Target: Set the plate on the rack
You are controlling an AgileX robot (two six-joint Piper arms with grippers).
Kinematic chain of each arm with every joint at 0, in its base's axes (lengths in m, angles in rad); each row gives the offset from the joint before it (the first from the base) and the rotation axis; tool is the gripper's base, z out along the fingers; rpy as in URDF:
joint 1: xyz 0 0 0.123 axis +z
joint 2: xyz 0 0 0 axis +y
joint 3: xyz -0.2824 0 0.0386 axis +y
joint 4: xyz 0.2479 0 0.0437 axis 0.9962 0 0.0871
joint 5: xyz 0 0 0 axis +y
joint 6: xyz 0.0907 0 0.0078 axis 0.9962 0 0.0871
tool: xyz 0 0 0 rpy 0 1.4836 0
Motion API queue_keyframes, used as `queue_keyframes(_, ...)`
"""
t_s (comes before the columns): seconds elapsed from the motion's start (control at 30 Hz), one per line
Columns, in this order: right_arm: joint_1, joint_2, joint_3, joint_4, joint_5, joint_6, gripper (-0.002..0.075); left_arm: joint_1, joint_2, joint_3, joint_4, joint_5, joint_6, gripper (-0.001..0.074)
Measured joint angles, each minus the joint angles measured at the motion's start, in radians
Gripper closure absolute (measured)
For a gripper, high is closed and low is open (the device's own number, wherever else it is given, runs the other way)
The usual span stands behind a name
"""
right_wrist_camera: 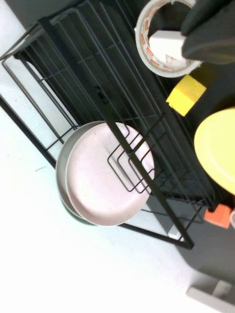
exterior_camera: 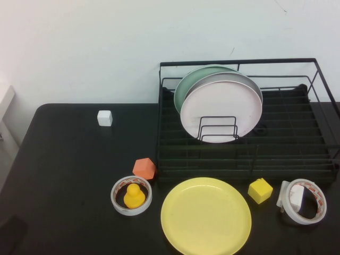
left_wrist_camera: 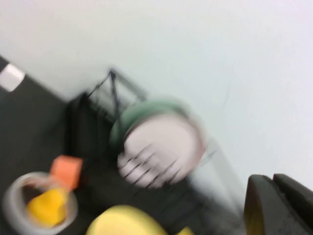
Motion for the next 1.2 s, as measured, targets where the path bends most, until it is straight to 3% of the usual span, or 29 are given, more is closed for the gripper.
queue_keyframes(0.23,0.0,0.0,0.0,0.0,0.028,-0.066,0.0728,0.0,0.412,-0.307,0.508,0.328,0.005,0.0736)
queue_keyframes(0.47,0.0,0.0,0.0,-0.002,0.055,-0.094,0.0728,-0.015,0.813,-0.551,0.697,0.465,0.073,0.0736)
queue_keyframes(0.8,0.0,0.0,0.0,-0.002,0.057,-0.11,0.0728,-0.319,1.175,-0.708,0.791,0.377,0.05,0.073)
queue_keyframes(0.9,0.0,0.0,0.0,-0.002,0.062,-0.11,0.0728,-0.397,1.274,-0.755,0.795,0.363,0.017,0.0659)
queue_keyframes(1.07,0.0,0.0,0.0,-0.002,0.068,-0.112,0.0728,-0.463,1.445,-0.839,0.795,0.346,-0.041,0.041)
queue_keyframes(1.2,0.0,0.0,0.0,-0.002,0.07,-0.115,0.0728,-0.491,1.57,-0.888,0.799,0.318,-0.052,0.0324)
